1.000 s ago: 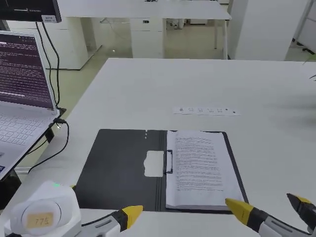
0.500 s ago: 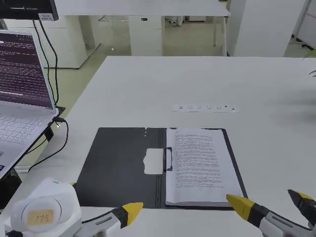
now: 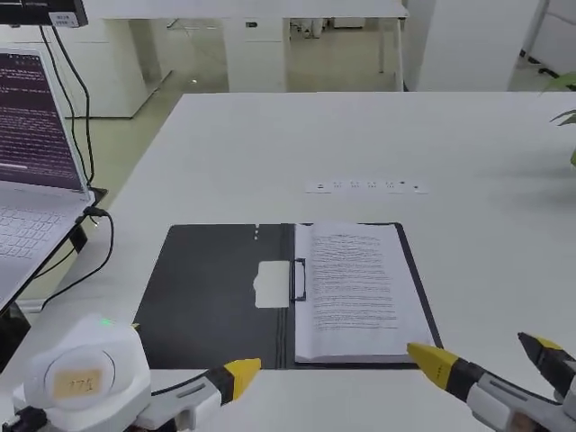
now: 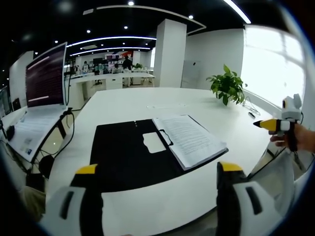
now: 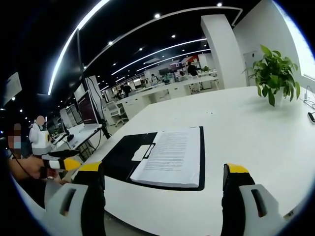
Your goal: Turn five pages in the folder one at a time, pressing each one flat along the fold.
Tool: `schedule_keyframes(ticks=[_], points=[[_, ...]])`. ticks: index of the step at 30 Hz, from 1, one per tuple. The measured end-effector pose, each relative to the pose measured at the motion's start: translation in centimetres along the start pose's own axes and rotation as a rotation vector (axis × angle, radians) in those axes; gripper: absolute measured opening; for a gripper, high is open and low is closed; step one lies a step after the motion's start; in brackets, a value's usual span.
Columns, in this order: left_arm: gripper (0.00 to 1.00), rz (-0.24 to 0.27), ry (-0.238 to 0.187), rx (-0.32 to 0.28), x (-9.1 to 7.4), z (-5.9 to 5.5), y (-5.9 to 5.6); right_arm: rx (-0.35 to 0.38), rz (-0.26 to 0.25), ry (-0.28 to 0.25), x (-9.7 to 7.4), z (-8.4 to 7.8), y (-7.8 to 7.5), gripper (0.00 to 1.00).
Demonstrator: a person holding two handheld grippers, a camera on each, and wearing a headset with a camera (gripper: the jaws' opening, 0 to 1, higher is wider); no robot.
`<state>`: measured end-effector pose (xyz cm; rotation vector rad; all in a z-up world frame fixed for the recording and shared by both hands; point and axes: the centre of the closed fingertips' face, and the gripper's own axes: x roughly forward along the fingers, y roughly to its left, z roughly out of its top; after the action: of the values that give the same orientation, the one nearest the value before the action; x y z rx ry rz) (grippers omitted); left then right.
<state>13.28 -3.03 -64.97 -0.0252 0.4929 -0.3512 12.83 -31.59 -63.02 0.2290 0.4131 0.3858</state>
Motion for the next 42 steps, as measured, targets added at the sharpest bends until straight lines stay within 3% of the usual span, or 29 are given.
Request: schedule_keyframes(ticks=[11, 20, 27, 42], points=[[0.94, -0.058, 0.024, 0.045, 2.2, 0.2, -1.7, 0.011, -0.015, 0.005, -0.6, -0.5, -0.6, 1.00], [0.91, -0.124, 0.030, 0.094, 4.9, 1.2, -3.9, 0.013, -0.039, -0.007, -1.5, -0.7, -1.3, 1.00], [0.89, -0.185, 0.036, 0.113, 7.2, 1.7, -6.1, 0.022, -0.057, -0.013, -1.9, -0.7, -1.6, 0.99], [0.82, -0.301, 0.059, 0.192, 13.0, 1.2, -11.6, 0.042, -0.100, -0.036, -2.6, -0.6, -2.4, 0.97]])
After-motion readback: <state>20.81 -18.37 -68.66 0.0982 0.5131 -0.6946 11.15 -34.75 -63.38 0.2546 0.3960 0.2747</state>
